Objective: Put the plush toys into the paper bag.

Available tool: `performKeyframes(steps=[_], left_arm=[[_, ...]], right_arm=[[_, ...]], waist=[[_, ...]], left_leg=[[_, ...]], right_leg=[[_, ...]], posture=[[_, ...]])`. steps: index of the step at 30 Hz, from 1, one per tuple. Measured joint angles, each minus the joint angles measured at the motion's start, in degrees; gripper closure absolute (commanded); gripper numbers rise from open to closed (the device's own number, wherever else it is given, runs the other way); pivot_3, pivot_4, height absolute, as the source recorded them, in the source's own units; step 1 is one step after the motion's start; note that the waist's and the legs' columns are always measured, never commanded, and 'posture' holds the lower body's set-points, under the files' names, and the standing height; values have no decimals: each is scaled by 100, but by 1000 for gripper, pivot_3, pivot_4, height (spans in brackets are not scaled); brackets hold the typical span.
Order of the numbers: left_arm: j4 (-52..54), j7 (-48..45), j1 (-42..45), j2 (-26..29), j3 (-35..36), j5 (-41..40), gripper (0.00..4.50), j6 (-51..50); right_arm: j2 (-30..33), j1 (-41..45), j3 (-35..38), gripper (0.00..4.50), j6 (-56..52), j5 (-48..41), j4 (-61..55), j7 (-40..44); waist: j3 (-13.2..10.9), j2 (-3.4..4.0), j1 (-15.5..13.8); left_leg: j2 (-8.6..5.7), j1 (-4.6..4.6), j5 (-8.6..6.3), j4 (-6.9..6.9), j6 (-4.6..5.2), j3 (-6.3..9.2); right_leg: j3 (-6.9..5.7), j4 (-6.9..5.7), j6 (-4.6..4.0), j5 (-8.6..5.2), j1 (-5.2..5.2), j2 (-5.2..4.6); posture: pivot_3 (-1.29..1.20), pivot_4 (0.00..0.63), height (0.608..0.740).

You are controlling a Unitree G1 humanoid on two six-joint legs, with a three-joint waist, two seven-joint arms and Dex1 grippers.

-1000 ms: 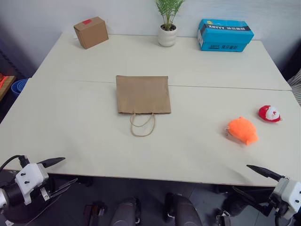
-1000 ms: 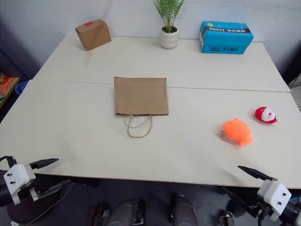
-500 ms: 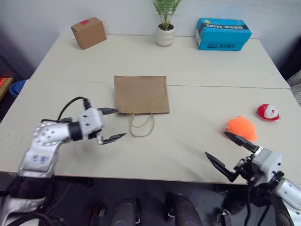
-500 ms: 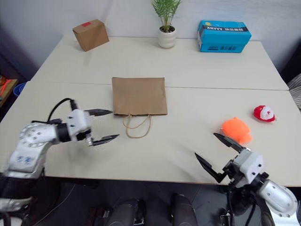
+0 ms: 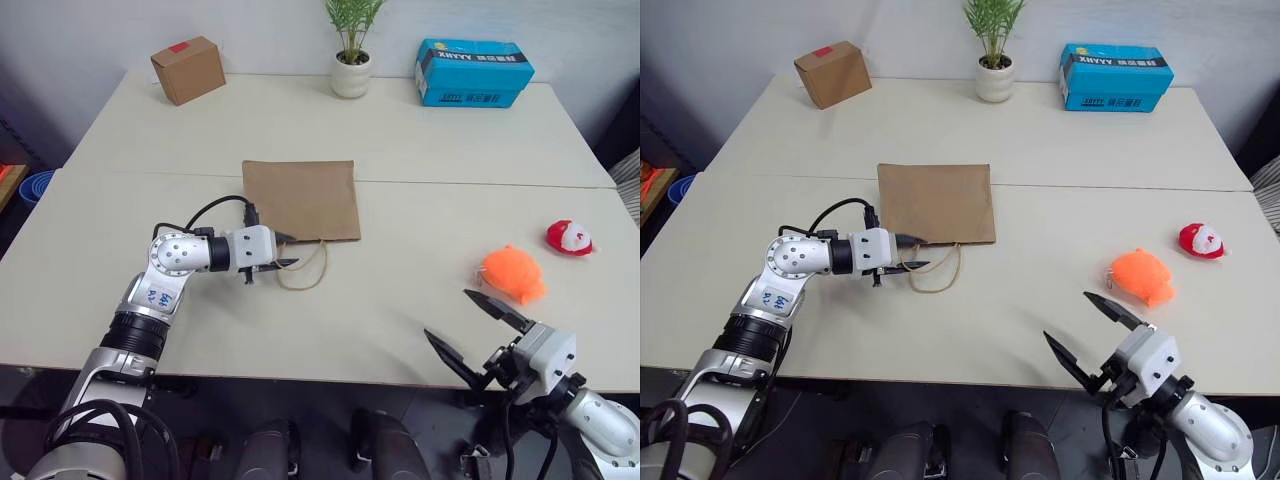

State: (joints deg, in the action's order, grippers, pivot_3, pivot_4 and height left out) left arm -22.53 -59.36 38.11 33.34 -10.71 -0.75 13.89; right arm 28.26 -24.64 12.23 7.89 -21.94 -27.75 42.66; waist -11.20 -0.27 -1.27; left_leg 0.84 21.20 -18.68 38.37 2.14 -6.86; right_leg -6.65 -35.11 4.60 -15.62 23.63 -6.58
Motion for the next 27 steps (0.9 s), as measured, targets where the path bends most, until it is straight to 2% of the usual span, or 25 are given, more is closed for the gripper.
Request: performKeyframes(steps=[2, 7, 10, 12, 16, 27], left_arm=[[36, -291, 108, -43, 11, -257, 4490, -476], [928, -584, 596, -353, 201, -1304, 4500, -2132], [1347, -401, 661, -458, 368, -1596, 4500, -2833], [1589, -236, 669, -581, 398, -1755, 4500, -3311], [1972, -10, 671, -676, 430, -1999, 4500, -3953], [2586, -263, 523, -745, 457, -2466, 4500, -4250]], right_arm=[[12, 50, -132, 973, -250, -58, -91, -13], [91, 1067, -859, 2797, -1133, -121, -438, -144], [-56, 1965, -1391, 3909, -1639, 186, -280, -441], [-183, 2421, -1661, 4484, -1800, 428, -83, -600], [-666, 3205, -2117, 4484, -1935, 930, 649, -952], [-1560, 4629, -2591, 4484, -1875, 1999, 2909, -1657]], waist=[[-1, -1, 0], [-2, -4, 8], [-2, -5, 62], [-2, -6, 68], [-2, -6, 91], [-2, -5, 164]], left_leg=[[1, 4, -2, 15, 3, 1], [10, 11, -22, 73, 14, 7], [13, 10, -21, 73, 10, 5], [13, 13, -20, 73, 7, 6], [9, 19, -19, 76, 8, 6], [11, 21, -17, 76, 3, 5]], right_leg=[[5, -9, 0, 0, 1, -1], [27, -36, 0, 0, -3, -8], [31, -42, -3, -2, 0, -6], [30, -44, -5, -4, 3, 1], [29, -43, -5, -4, 5, 5], [30, -44, -5, -4, 8, 6]], posture=[[0, 150, 740], [0, 150, 740], [0, 150, 740], [0, 150, 740], [0, 150, 740], [0, 150, 740]])
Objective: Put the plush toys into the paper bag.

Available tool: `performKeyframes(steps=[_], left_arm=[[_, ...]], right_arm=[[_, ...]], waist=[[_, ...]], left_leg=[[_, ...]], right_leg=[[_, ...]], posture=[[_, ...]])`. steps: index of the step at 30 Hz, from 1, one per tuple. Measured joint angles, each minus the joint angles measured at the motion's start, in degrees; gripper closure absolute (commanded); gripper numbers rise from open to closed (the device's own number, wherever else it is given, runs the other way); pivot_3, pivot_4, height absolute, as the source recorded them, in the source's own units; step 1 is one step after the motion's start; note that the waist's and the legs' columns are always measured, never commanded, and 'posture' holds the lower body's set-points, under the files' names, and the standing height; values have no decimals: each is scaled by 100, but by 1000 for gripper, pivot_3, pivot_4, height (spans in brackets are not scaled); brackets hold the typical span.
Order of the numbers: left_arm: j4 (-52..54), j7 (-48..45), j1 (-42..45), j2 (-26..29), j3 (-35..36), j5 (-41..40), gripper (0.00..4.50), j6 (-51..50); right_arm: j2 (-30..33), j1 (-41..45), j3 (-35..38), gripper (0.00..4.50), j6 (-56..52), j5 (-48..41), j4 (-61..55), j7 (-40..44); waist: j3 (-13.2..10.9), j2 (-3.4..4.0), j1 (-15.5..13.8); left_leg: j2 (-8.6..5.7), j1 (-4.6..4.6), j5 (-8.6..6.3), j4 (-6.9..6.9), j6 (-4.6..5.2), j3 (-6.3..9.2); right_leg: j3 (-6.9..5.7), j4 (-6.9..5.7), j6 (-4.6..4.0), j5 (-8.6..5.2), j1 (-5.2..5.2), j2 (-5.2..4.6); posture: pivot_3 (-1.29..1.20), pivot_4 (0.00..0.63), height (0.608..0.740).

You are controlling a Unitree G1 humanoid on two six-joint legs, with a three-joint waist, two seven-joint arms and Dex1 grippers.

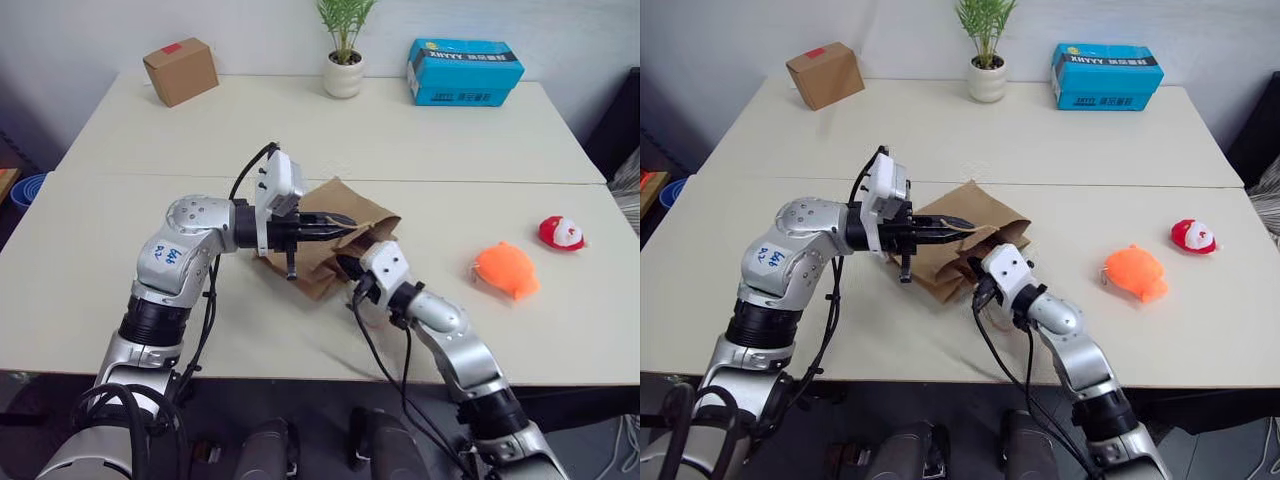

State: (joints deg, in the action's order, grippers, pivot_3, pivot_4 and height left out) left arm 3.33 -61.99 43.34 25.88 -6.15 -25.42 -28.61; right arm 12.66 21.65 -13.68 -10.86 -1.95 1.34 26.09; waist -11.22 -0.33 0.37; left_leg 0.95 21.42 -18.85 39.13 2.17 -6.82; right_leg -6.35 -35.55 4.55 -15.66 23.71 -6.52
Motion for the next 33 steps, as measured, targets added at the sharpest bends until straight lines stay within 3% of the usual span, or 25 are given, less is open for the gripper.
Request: performKeyframes(steps=[7, 18, 25, 28, 33], left_arm=[[-12, -28, 44, -184, 255, -276, 4500, 57], [-529, 895, 709, -688, 1635, -1633, 4500, -583], [-311, 682, 477, -529, 1207, -1528, 4500, -523], [-254, 639, 207, -569, 960, -1422, 4500, -424], [-205, 529, 112, -564, 776, -1251, 4500, -182]], right_arm=[[-173, 492, -93, 4484, 113, 256, 845, 30], [-28, 420, -107, 4484, -466, 247, 451, 386], [-40, 215, 23, 4484, -541, 14, 194, 587], [-19, -102, 165, 3894, -625, -569, -215, 1001], [705, -728, 563, 2157, -717, -1337, -1586, 1692]], waist=[[0, 0, -3], [1, -2, 3], [2, -2, 6], [1, -2, -3], [1, -2, -53]], left_leg=[[-1, 1, 0, -1, -1, 1], [0, -1, 0, 0, -1, 2], [0, -4, -2, -3, -6, 1], [0, 2, -2, -3, -6, 1], [-2, 5, -6, -3, -3, 6]], right_leg=[[0, 1, 0, 0, 0, -3], [0, 0, 1, 0, -3, -5], [1, 1, 1, 0, -3, 3], [2, 3, 1, 0, 1, 2], [-3, 11, 1, 0, -2, -1]], posture=[[0, 150, 740], [0, 150, 740], [0, 150, 740], [0, 150, 740], [0, 150, 740]])
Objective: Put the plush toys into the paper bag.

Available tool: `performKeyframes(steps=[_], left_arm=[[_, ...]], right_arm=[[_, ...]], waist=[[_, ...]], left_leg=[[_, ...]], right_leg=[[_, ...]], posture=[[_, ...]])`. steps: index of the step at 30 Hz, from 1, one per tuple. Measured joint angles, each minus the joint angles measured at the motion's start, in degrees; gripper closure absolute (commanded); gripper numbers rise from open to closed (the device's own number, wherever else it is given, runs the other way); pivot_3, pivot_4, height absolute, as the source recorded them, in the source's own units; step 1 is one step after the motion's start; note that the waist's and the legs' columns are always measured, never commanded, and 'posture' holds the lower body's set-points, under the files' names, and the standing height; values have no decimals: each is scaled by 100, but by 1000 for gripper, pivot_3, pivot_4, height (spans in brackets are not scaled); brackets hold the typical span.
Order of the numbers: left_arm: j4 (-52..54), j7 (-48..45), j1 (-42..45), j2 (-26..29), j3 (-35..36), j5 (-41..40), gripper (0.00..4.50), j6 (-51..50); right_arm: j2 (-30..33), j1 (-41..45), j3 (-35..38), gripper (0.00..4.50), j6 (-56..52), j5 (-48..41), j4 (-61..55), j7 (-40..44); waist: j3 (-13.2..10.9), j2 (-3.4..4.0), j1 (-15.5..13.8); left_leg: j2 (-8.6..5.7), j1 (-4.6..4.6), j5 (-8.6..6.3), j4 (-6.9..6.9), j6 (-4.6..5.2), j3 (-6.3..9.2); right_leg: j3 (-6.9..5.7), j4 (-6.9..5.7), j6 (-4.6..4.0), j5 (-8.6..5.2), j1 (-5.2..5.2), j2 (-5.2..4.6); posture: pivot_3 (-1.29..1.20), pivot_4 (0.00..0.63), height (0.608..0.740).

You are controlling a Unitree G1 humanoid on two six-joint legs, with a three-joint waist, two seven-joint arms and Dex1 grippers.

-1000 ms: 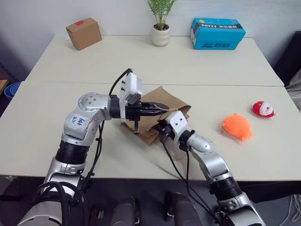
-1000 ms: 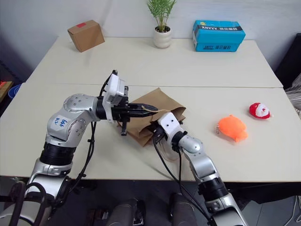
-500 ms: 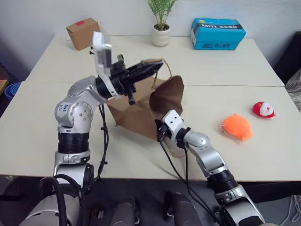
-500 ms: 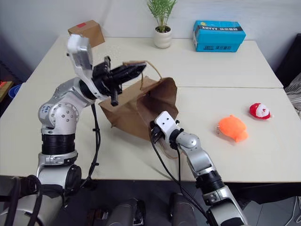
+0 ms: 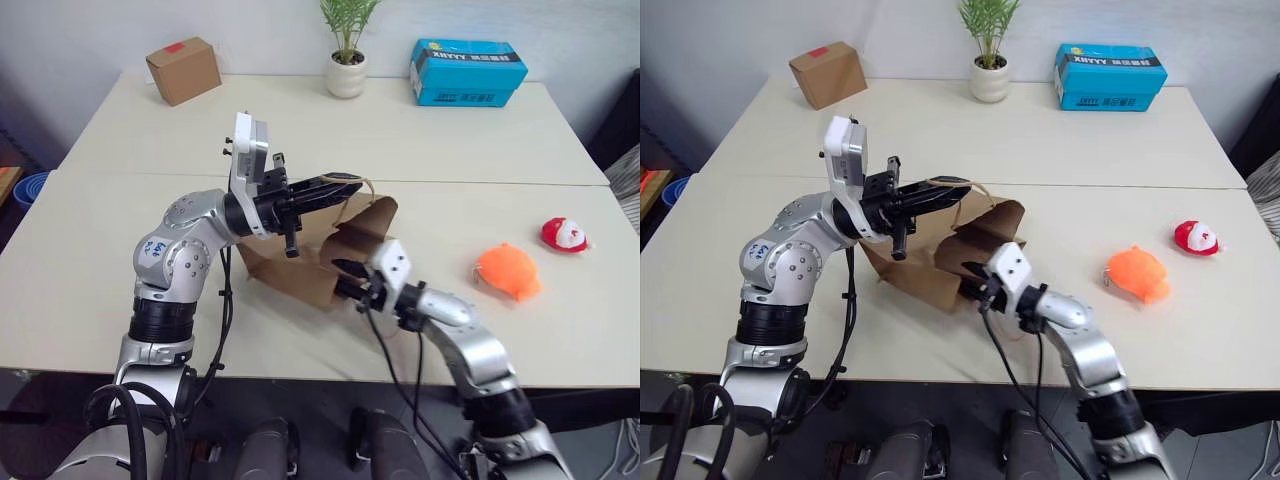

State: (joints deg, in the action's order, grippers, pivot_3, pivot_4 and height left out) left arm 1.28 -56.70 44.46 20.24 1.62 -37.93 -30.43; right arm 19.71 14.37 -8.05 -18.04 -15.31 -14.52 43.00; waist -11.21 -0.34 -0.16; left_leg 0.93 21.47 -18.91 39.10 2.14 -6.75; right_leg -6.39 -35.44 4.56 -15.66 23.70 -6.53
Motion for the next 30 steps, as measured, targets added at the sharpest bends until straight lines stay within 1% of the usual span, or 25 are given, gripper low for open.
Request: performKeyframes(steps=[2, 6, 8, 11, 14, 16, 18, 19, 22, 24, 25, 26, 28, 29, 30], left_arm=[[-18, -83, -15, 34, -53, 45, 4500, 82], [-180, -309, -14, 99, -195, 213, 4500, 263], [-244, -395, -12, 121, -242, 259, 4500, 314], [-280, -561, -10, 173, -296, 331, 4500, 397], [-384, -679, -14, 275, -304, 421, 4500, 470], [-389, -732, -14, 281, -319, 445, 4500, 492], [-389, -762, -14, 282, -329, 449, 4500, 494], [-389, -799, -14, 304, -340, 456, 4500, 494], [-379, -849, -5, 347, -395, 477, 4500, 494], [-365, -856, -3, 369, -414, 497, 4500, 493], [-356, -857, -2, 434, -422, 516, 4500, 489], [-348, -855, -3, 458, -420, 519, 4500, 489], [-326, -839, -3, 536, -403, 527, 4500, 470], [-287, -836, 6, 528, -411, 527, 4500, 462], [-240, -836, 5, 543, -408, 527, 4500, 460]], right_arm=[[310, -489, 344, 1446, 0, -338, -518, 200], [595, -1778, 1587, 38, 42, -1182, -1451, 252], [627, -2453, 2298, 38, 132, -1557, -1778, 225], [386, -3660, 3345, 38, 621, -1688, -1967, 165], [212, -4647, 3932, 38, 1331, -1418, -1629, 275], [102, -4919, 4136, 38, 1768, -1172, -1190, 258], [108, -4922, 4173, 38, 2019, -934, -967, 216], [203, -4769, 4153, 38, 2110, -695, -855, 111], [703, -3979, 4025, 38, 2029, -228, -566, -239], [1077, -3381, 3857, 38, 1710, 24, -385, -474], [1347, -2957, 3666, 38, 1314, 150, -187, -609], [1444, -2701, 3592, 38, 1162, 195, -59, -644], [1814, -1785, 3198, 405, 608, 274, 619, -625], [1994, -1474, 3014, 602, 358, 299, 871, -576], [2090, -1276, 2869, 944, 191, 308, 1038, -502]], waist=[[0, 0, 4], [0, 0, -22], [0, -1, -40], [0, -1, -97], [0, -1, -114], [0, -1, -103], [0, 0, -61], [0, 0, -26], [0, 1, 56], [-1, 3, 33], [-1, 3, 22], [-1, 3, 20], [-3, 5, 25], [-6, 13, 22], [-6, 13, -5]], left_leg=[[0, 0, -4, 0, 1, 0], [0, -1, -5, -3, 1, -4], [1, -1, -6, -2, 4, -5], [3, -8, -7, -7, 2, -7], [1, -20, -13, -8, 8, -13], [1, -23, -19, -8, 11, -16], [4, -28, -21, -8, 9, -20], [7, -29, -22, -8, 6, -21], [12, -31, -21, -6, -2, -26], [13, -28, -16, -6, -11, -21], [19, -26, -12, -5, -17, -18], [20, -24, -10, -5, -17, -18], [17, -21, -7, 2, -11, -21], [13, -23, -5, 2, -7, -21], [14, -19, -5, -1, -8, -10]], right_leg=[[0, 4, 0, 0, -1, 0], [-1, 7, 1, 1, -1, 3], [1, 7, 3, 2, -2, 3], [2, 12, 4, 1, -7, 8], [9, 38, 6, 2, -15, 8], [15, 41, 10, 4, -17, 5], [26, 40, 11, 5, -17, -6], [28, 38, 10, 5, -16, -10], [34, 32, 8, 5, -11, -9], [31, 18, -5, -3, -3, -9], [27, 13, -11, -7, -2, -5], [26, 12, -12, -7, 0, -4], [24, 8, -12, -7, 0, -3], [26, 9, -12, -7, 1, -7], [19, 10, -13, -9, -2, -7]], posture=[[0, 150, 740], [0, 150, 740], [0, 150, 740], [0, 150, 740], [0, 150, 740], [0, 150, 740], [0, 150, 740], [0, 150, 740], [0, 150, 740], [0, 150, 740], [0, 150, 740], [0, 150, 740], [0, 150, 740], [0, 150, 740], [0, 150, 740]])
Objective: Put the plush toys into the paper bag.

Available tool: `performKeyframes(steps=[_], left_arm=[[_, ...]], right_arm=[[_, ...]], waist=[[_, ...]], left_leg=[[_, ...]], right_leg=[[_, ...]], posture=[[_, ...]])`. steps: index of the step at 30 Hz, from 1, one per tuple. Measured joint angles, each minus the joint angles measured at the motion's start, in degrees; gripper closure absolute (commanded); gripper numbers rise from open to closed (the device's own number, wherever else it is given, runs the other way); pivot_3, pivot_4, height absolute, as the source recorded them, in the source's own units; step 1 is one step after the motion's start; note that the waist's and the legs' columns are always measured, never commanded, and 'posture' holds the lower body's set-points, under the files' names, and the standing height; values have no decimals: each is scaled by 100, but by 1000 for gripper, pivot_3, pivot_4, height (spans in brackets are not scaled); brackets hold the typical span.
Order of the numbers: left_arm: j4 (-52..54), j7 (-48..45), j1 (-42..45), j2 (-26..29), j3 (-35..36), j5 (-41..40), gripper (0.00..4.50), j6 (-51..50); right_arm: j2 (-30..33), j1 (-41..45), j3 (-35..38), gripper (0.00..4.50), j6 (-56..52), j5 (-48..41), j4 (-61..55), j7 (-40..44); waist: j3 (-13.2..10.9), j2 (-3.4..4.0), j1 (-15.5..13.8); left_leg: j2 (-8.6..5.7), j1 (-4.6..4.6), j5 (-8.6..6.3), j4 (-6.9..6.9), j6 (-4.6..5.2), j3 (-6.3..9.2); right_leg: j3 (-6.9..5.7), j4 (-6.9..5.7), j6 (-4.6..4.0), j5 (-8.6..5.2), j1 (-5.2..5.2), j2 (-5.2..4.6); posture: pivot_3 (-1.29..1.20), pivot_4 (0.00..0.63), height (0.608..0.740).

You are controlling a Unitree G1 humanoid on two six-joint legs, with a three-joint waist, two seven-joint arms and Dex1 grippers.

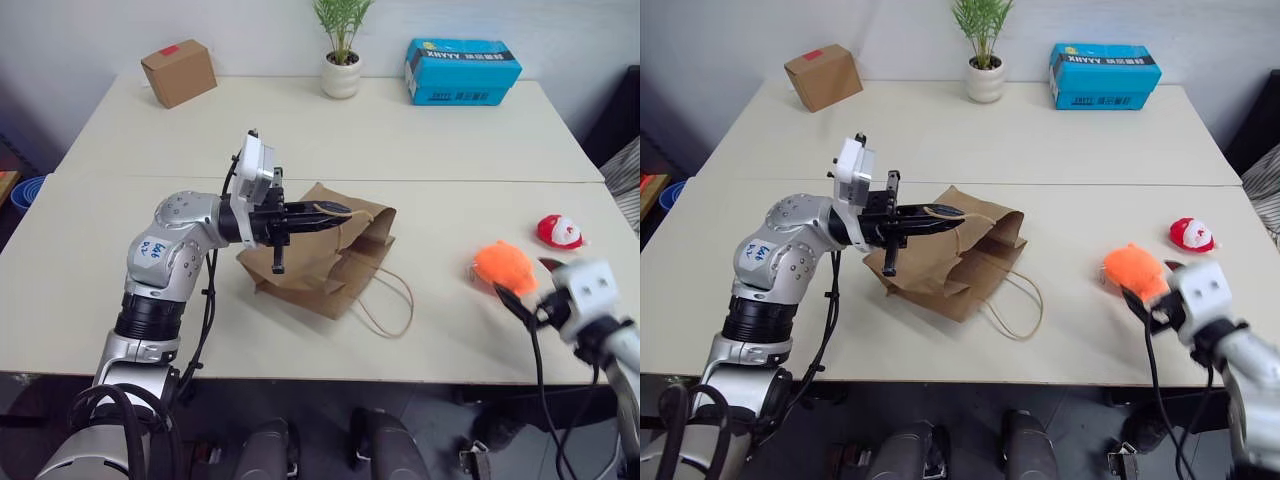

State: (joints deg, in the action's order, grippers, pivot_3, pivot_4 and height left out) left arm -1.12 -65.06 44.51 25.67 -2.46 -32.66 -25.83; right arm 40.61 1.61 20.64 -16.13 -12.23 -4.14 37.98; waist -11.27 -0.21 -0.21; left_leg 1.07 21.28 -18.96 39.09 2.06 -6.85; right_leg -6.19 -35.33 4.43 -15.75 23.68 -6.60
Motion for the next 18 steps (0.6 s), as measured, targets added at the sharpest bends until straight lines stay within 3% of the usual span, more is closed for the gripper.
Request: performKeyframes(steps=[5, 10, 14, 18], left_arm=[[26, 49, 2, 28, 17, 7, 4500, -31], [25, 54, 4, 56, 18, 16, 4500, -36], [15, 48, 24, 77, 21, 18, 4500, -34], [14, 45, 38, 62, 21, 17, 4500, -35]], right_arm=[[144, 939, -448, 2636, 105, 13, 1196, 405], [442, 1029, -493, 4161, 256, -143, 1403, 1116], [389, 695, -484, 4372, -242, -1367, 57, 2013], [367, 730, -849, 4372, -1169, -2245, -1647, 1961]], waist=[[0, -1, -46], [0, -2, -45], [-5, 6, -24], [-3, 1, 7]], left_leg=[[-6, 3, 1, 2, 10, -7], [-7, 2, 1, 2, 15, -6], [0, 4, 1, 0, 10, -5], [7, 2, -1, 1, 3, 0]], right_leg=[[-7, -8, 12, 6, -5, 12], [-7, -3, 19, 11, -11, 6], [-4, -4, 19, 11, -7, 5], [-8, -1, 18, 11, -11, 3]], posture=[[0, 150, 740], [0, 150, 740], [0, 150, 740], [0, 150, 740]])
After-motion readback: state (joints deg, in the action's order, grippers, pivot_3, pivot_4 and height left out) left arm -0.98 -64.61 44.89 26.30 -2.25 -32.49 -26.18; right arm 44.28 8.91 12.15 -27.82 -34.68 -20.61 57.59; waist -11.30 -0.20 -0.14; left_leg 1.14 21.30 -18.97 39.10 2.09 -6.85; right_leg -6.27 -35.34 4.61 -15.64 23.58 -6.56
